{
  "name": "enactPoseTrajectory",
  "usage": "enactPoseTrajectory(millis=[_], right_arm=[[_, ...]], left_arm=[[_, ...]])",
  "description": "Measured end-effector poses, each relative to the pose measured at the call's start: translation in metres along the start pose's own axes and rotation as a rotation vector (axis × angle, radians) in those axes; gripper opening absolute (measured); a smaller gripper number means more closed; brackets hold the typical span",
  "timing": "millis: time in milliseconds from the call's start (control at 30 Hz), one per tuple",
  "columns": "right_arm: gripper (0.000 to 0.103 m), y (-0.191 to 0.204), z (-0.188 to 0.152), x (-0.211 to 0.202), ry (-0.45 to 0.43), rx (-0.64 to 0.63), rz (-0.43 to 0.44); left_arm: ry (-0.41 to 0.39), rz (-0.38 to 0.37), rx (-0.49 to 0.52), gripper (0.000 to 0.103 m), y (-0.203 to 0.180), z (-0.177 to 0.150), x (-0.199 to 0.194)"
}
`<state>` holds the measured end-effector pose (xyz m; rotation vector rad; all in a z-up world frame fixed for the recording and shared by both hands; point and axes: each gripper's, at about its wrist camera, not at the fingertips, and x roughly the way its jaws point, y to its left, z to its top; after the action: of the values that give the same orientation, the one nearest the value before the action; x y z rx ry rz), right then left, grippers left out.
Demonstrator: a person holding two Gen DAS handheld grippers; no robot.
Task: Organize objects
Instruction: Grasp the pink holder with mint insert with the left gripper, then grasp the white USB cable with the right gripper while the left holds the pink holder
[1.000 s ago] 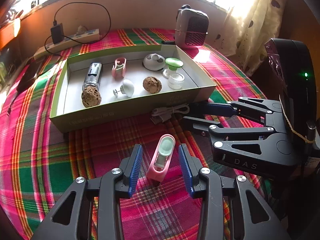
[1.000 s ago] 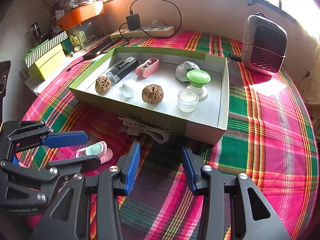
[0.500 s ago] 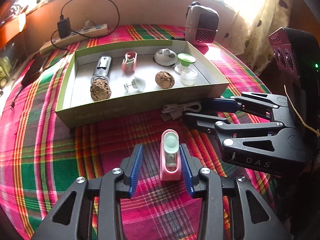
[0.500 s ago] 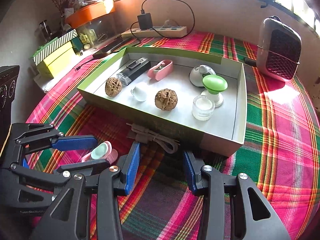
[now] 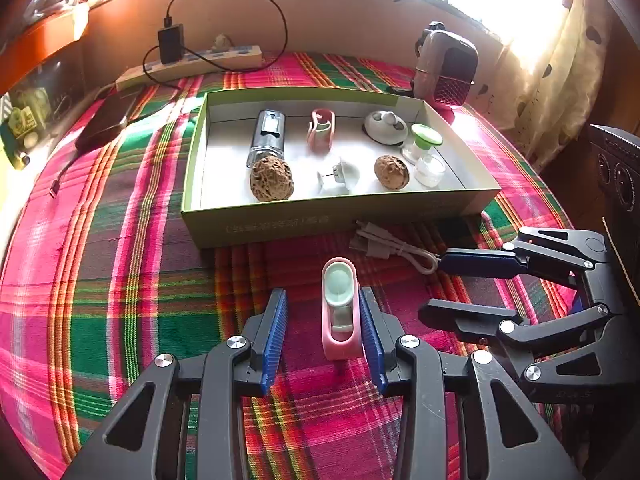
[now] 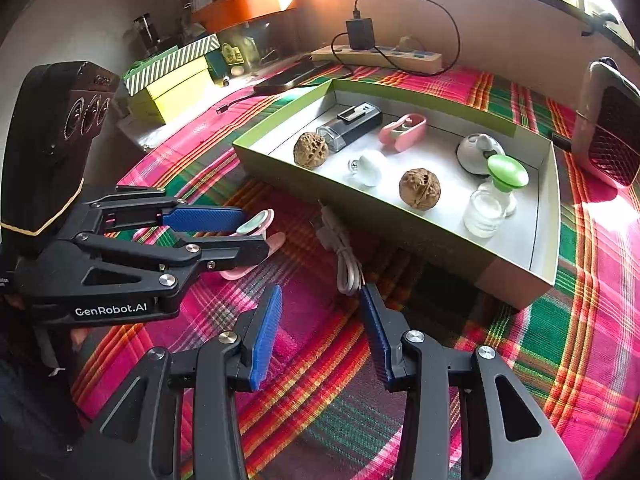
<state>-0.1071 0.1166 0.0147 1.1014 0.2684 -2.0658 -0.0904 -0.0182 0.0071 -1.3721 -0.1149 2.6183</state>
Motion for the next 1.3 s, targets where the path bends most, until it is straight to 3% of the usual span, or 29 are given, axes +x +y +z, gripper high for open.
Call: enactPoseTrajectory(millis=[133,333,767,933,1300], right_arm=[[0.042,-0.005,0.004,0.003,-0.002,0.028,-0.071],[0.042,0.005,0.011,0.012,0.010,-0.028,-0.144],[0.042,0.022,0.023,0.029,0.014,-0.084,-0.159],[0.032,0.024,0.024,0.029,0.007,-0.087,-0.153],[0.019,0.028,0.023,0.029,0.001,-0.094,-0.149]], left_arm=[[-0.003,0.008,-0.010,0.035,0.005,0.000,0.000],[-0.009,0.023,-0.020,0.035,0.011,0.000,-0.001],[-0.014,0.014,-0.030,0.035,0.015,0.000,-0.002],[-0.008,0.017,-0.006,0.035,0.011,0.000,0.000],[-0.010,0.031,0.005,0.035,0.009,0.001,0.001]])
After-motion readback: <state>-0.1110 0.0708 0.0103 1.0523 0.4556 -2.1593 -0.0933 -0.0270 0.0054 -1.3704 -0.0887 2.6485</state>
